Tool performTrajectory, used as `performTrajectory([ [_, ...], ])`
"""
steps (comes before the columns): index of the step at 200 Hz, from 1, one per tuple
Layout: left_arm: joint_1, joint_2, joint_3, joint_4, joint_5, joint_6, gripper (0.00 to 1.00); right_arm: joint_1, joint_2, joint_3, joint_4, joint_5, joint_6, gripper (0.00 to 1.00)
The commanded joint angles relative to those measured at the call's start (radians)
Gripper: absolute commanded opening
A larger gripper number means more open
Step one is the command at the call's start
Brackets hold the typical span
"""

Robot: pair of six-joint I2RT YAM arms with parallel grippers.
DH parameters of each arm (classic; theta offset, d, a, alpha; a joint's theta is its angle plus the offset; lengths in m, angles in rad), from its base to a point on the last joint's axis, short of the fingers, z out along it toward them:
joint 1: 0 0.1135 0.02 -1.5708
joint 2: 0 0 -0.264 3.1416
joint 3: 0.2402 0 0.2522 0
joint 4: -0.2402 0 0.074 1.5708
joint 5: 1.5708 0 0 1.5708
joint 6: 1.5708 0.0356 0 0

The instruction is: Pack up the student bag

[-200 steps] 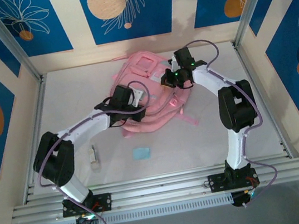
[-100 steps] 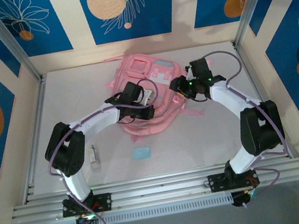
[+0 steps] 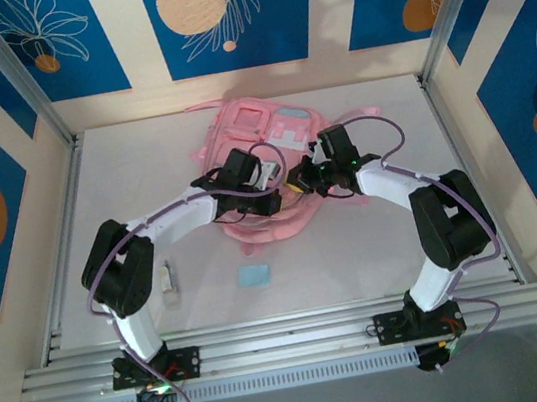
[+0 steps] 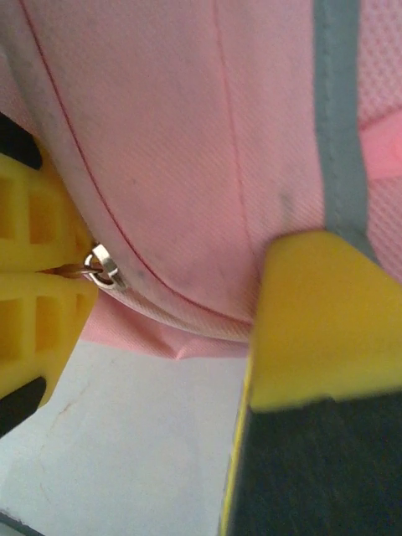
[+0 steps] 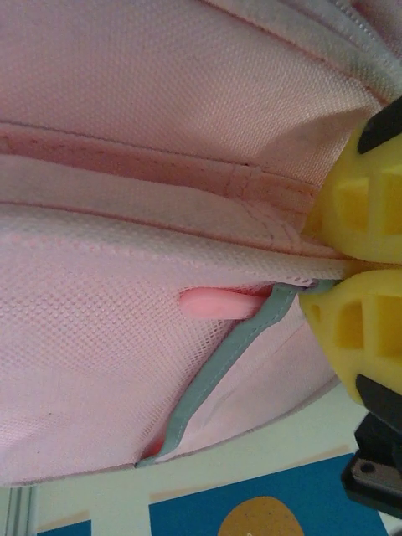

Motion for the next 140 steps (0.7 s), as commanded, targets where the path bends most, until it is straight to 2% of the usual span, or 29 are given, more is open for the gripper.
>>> performTrajectory([
  [1,0.059,-0.042,-0.060,-0.059,0.018,0.026,0.00,-0.022,-0.018,0.015,-0.059,0.037,-0.073,0.00],
  [42,0.172,-0.128,-0.122,-0.141,-0.151,0.103,0.00,-0.093,-0.045,0.027,-0.152,0.028,-0.199,0.00],
  [68,0.226,-0.146,-0.134,-0.095,-0.228,0.120,0.00,-0.112,-0.038,0.065,-0.228,0.054,-0.298,0.00],
  [119,0.244,-0.131,-0.093,-0.095,-0.267,0.148,0.00,-0.203,0.013,0.154,-0.301,0.145,-0.457,0.00],
  [140,0.233,-0.160,-0.124,-0.086,-0.197,0.159,0.00,-0.237,0.070,0.240,-0.348,0.219,-0.553,0.00],
])
